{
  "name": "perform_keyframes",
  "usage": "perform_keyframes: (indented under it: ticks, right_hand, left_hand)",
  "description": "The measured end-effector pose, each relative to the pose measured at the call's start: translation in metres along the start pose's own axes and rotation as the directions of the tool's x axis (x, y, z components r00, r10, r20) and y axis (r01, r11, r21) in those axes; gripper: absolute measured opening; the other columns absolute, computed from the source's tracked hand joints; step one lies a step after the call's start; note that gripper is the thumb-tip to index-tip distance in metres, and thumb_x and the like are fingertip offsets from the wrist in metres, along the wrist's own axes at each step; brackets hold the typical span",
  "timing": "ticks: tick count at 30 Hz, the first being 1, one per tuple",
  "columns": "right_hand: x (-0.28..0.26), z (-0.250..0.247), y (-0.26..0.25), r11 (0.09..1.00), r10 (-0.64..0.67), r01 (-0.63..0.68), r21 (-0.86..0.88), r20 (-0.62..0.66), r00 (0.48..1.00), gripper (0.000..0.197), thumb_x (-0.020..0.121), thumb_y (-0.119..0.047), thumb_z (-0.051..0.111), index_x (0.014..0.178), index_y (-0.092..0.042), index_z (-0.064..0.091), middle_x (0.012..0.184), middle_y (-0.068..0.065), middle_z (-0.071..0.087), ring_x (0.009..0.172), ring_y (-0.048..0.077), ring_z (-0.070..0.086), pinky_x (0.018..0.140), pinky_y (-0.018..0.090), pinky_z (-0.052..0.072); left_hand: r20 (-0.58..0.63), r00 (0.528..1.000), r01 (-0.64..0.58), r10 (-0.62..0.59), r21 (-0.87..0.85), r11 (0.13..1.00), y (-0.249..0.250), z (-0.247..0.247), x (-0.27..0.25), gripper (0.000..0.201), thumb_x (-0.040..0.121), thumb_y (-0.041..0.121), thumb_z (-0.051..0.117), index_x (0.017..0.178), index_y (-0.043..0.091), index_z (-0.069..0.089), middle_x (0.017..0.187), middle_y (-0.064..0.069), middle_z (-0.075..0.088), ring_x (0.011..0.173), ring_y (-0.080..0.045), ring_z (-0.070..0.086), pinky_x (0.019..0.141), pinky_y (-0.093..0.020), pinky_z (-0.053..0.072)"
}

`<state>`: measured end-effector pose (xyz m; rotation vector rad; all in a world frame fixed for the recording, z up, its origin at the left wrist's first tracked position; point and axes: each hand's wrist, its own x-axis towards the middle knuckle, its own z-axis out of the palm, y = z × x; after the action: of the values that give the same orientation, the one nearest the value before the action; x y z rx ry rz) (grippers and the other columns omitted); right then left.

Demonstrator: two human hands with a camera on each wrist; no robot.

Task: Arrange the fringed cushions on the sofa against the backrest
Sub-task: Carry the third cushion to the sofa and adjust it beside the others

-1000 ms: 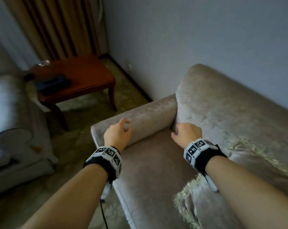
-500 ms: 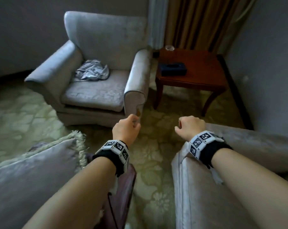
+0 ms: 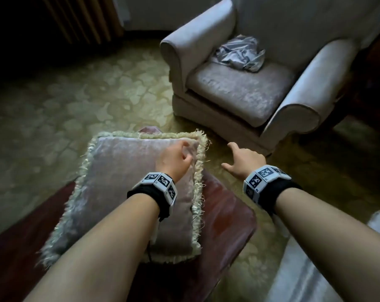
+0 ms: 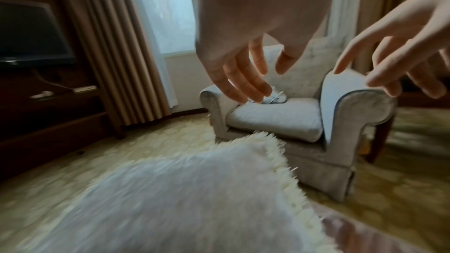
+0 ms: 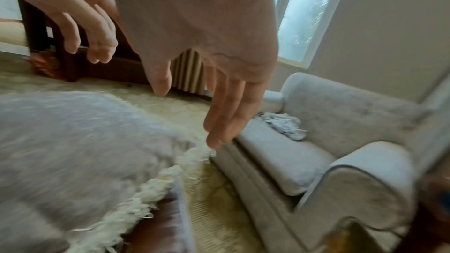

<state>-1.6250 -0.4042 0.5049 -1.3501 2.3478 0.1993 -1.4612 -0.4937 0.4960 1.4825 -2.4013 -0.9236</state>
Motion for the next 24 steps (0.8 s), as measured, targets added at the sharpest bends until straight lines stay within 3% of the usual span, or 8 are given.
perform_keyframes:
  ticks: [4,7,11,13,17,21,24]
  right_hand:
    - [0.035,0.052,-0.055,0.997,-0.077,0.076,0.017,0.129,0.989,0.070,0.086,-0.055,0.053,0.144,-0.028,0.022,0.128,0.007,0.057,0.116,0.028,0.057,0.089,0.039,0.045]
    - [0.054,0.096,-0.088,0.995,-0.089,0.077,0.064,0.208,0.974,0.082,0.082,-0.065,0.051,0.147,-0.037,0.011,0.142,0.007,0.045,0.122,0.030,0.053,0.094,0.043,0.047]
    - [0.078,0.137,-0.122,0.997,-0.049,0.036,0.061,0.238,0.970,0.085,0.083,-0.069,0.043,0.148,-0.041,-0.003,0.154,0.013,0.023,0.126,0.036,0.047,0.096,0.046,0.044]
    - [0.091,0.152,-0.131,0.998,-0.028,0.011,0.066,0.260,0.965,0.085,0.084,-0.068,0.043,0.148,-0.042,-0.007,0.153,0.016,0.017,0.125,0.040,0.045,0.096,0.046,0.043]
    - [0.105,0.176,-0.130,0.994,0.018,-0.050,0.093,0.320,0.947,0.089,0.082,-0.068,0.046,0.144,-0.048,-0.015,0.153,0.019,0.008,0.123,0.042,0.047,0.095,0.044,0.044]
    - [0.117,0.177,-0.121,0.975,0.043,-0.121,0.186,0.373,0.927,0.102,0.073,-0.070,0.056,0.141,-0.053,-0.018,0.150,0.025,0.013,0.129,0.043,0.040,0.101,0.048,0.040]
    - [0.127,0.177,-0.119,0.959,0.091,-0.189,0.211,0.401,0.911,0.116,0.067,-0.067,0.066,0.140,-0.051,-0.023,0.149,0.030,0.018,0.134,0.044,0.033,0.104,0.050,0.037]
  left_hand:
    - [0.013,0.995,0.094,-0.095,0.028,0.995,-0.068,0.003,0.009,0.040,0.087,0.024,0.053,0.127,0.020,0.051,0.096,-0.005,0.065,0.097,-0.024,0.060,0.086,-0.039,0.050]
    - [-0.006,0.994,0.109,-0.109,0.159,0.981,-0.114,0.013,0.013,0.047,0.087,0.029,0.055,0.132,0.021,0.046,0.118,-0.007,0.056,0.115,-0.024,0.049,0.096,-0.040,0.043]
    - [0.011,0.980,0.175,-0.201,0.443,0.879,-0.170,0.031,0.016,0.071,0.088,0.049,0.049,0.148,0.029,0.015,0.155,-0.011,0.008,0.143,-0.028,0.007,0.114,-0.047,0.015]
    - [0.056,0.958,0.221,-0.283,0.485,0.846,-0.200,0.039,0.015,0.075,0.089,0.060,0.037,0.148,0.036,-0.001,0.157,-0.010,-0.013,0.145,-0.029,-0.011,0.115,-0.051,0.002]
    - [0.121,0.939,0.227,-0.321,0.483,0.846,-0.246,0.048,0.010,0.073,0.085,0.071,0.020,0.144,0.044,-0.015,0.156,-0.005,-0.023,0.144,-0.022,-0.020,0.115,-0.051,-0.008]
    - [0.098,0.920,0.309,-0.380,0.418,0.854,-0.285,0.023,0.022,0.084,0.078,0.077,0.026,0.144,0.043,-0.013,0.156,-0.003,-0.024,0.144,-0.017,-0.019,0.118,-0.047,-0.006]
    - [0.127,0.837,0.472,-0.533,0.327,0.819,-0.315,-0.004,0.035,0.098,0.068,0.081,0.042,0.140,0.051,-0.017,0.154,-0.010,-0.028,0.143,-0.026,-0.023,0.114,-0.054,-0.005]
